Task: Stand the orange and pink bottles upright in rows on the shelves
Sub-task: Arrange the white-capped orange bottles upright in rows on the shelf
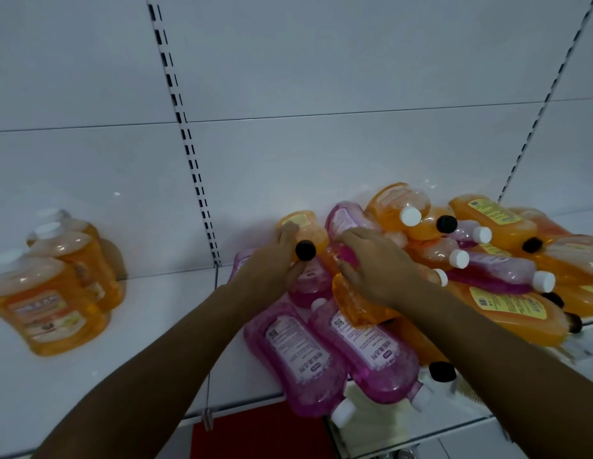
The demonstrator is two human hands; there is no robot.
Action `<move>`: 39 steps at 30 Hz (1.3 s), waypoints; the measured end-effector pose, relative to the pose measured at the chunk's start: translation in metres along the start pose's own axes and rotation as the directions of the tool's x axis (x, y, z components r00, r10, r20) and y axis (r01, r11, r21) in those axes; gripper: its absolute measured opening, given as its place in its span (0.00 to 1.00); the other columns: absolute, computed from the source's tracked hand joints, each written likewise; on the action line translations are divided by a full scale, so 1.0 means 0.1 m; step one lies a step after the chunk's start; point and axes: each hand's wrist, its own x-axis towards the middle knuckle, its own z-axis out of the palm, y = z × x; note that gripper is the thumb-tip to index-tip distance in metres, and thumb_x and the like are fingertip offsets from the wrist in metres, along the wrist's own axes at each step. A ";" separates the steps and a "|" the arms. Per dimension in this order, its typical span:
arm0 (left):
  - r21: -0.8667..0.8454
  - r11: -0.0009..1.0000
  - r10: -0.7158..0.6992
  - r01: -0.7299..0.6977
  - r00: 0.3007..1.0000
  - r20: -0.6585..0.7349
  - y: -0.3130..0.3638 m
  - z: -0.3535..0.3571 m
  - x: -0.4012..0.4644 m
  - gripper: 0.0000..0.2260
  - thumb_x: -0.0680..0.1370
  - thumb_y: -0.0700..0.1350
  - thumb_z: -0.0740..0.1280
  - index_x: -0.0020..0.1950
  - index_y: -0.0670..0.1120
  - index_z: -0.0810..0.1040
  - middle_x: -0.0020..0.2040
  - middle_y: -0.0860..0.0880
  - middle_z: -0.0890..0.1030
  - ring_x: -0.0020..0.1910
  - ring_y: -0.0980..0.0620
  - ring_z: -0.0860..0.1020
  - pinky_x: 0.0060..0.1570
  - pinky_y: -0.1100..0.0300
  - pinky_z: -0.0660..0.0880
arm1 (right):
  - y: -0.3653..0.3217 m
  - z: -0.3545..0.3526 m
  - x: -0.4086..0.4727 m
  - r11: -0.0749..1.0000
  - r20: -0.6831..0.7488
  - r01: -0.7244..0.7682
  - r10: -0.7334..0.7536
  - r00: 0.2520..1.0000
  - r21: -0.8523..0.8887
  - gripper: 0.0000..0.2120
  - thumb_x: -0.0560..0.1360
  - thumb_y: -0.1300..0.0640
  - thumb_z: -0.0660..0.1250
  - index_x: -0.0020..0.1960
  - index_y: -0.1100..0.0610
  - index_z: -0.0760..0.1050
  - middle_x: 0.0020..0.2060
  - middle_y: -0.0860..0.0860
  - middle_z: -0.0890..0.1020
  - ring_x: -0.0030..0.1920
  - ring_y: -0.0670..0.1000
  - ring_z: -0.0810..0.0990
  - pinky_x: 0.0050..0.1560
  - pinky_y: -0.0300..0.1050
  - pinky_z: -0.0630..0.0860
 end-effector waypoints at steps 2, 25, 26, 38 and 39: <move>-0.080 0.997 -0.013 0.005 0.994 -0.109 -0.04 -0.09 -0.02 0.21 0.80 0.51 0.64 0.69 0.43 0.66 0.63 0.42 0.73 0.52 0.44 0.77 0.51 0.47 0.75 | -0.01 0.01 0.04 1.000 -0.012 0.007 -0.007 1.000 0.025 0.21 0.78 0.50 0.64 0.70 0.51 0.68 0.67 0.49 0.73 0.65 0.53 0.72 0.61 0.48 0.71; -0.610 0.670 -0.740 0.423 0.451 -0.499 -0.60 -1.97 -2.02 0.17 0.80 0.56 0.61 0.50 0.42 0.73 0.34 0.46 0.80 0.26 0.52 0.78 0.25 0.62 0.72 | -2.50 0.66 0.56 0.617 0.257 0.092 -0.452 0.854 0.781 0.18 0.65 0.49 0.78 0.51 0.45 0.74 0.45 0.43 0.80 0.48 0.49 0.81 0.51 0.47 0.78; -0.610 0.667 -0.745 0.427 0.416 -0.522 -0.62 -2.02 -2.16 0.17 0.80 0.57 0.61 0.49 0.42 0.73 0.33 0.46 0.80 0.26 0.53 0.77 0.25 0.63 0.72 | -2.65 0.72 0.51 0.568 0.278 0.064 -0.494 0.824 0.820 0.17 0.66 0.51 0.78 0.50 0.45 0.75 0.45 0.42 0.82 0.48 0.48 0.82 0.52 0.47 0.79; -0.520 0.670 -0.730 0.530 0.341 -0.592 -1.73 -2.63 -3.58 0.19 0.71 0.55 0.74 0.57 0.49 0.76 0.51 0.52 0.83 0.48 0.56 0.82 0.48 0.57 0.81 | -4.68 1.53 0.32 0.557 0.321 0.063 -0.563 0.762 0.828 0.19 0.71 0.47 0.74 0.56 0.56 0.73 0.47 0.50 0.82 0.45 0.49 0.81 0.45 0.41 0.76; -0.511 0.678 -0.722 0.529 0.347 -0.599 -1.88 -2.71 -3.65 0.19 0.71 0.55 0.73 0.58 0.51 0.75 0.52 0.53 0.82 0.49 0.56 0.82 0.48 0.58 0.81 | -4.85 1.62 0.39 0.558 0.310 0.078 -0.567 0.763 0.826 0.20 0.71 0.46 0.73 0.57 0.56 0.74 0.49 0.50 0.82 0.46 0.49 0.81 0.46 0.41 0.76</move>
